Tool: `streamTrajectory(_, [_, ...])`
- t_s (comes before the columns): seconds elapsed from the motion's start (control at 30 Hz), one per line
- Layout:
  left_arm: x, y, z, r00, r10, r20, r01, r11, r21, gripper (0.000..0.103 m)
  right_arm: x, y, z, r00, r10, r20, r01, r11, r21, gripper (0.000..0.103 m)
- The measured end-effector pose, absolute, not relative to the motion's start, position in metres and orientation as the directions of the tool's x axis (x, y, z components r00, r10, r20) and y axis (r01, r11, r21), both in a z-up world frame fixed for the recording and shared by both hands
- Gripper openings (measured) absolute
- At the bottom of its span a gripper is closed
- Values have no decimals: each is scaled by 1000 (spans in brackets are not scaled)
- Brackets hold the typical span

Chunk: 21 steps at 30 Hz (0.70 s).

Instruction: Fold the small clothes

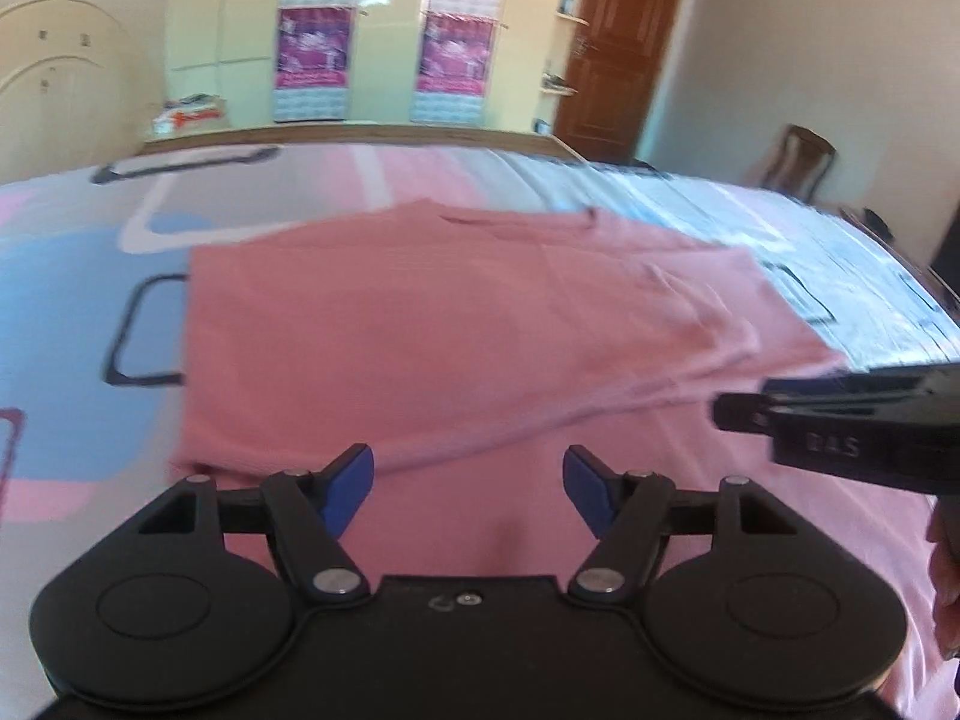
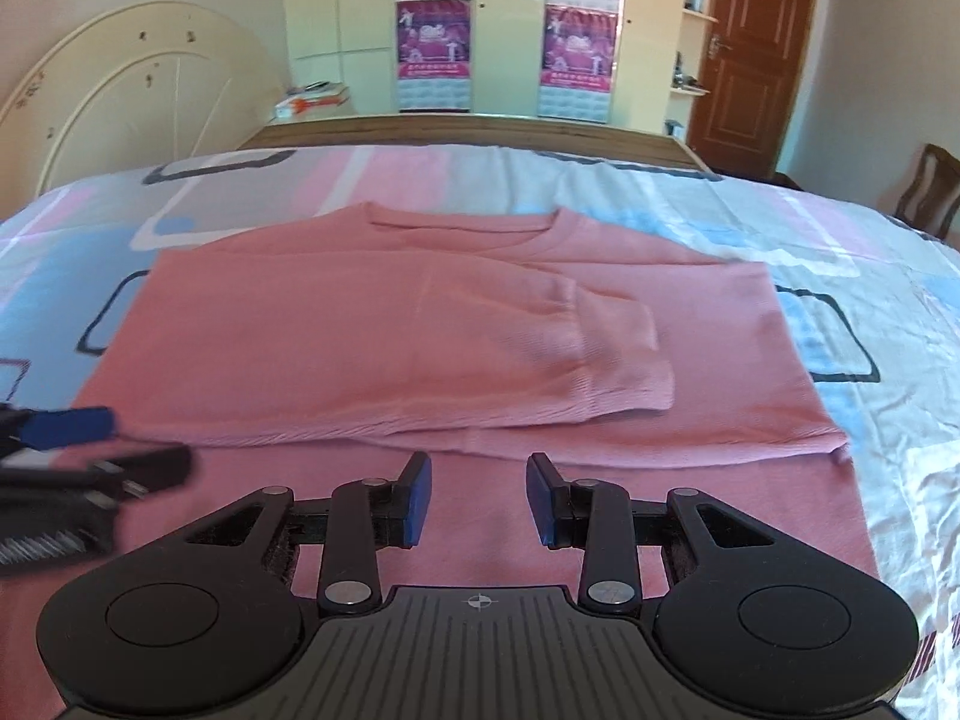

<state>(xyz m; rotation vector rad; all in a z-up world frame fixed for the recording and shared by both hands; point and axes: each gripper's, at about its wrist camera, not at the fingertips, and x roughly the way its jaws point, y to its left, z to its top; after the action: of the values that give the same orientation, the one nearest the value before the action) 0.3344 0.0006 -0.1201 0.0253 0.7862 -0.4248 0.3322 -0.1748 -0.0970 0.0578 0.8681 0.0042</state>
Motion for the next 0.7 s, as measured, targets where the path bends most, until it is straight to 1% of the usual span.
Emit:
streamTrajectory(0.1, [330,-5,-132,618,-346,-706,379,918,-118,68,327,-169,-101,635,42,-772,3,998,56,35])
streamTrajectory(0.23, [326,3,-149,602,-288,-745,337,937,-90,68,322,-166,-111,608,60,-792,-27,998,55,35])
streamTrajectory(0.4, [308,16,-156,645,-221,-732,321,947,-3,71,310,-187,-133,571,44,-820,-40,999,26,35])
streamTrajectory(0.6, [283,33,-151,650,-136,-748,224,975,16,71,281,-245,-137,577,-4,-817,2,1000,-4,35])
streamTrajectory(0.7, [268,28,-142,638,-129,-759,186,983,-11,68,264,-263,-133,574,-2,-819,3,1000,0,35])
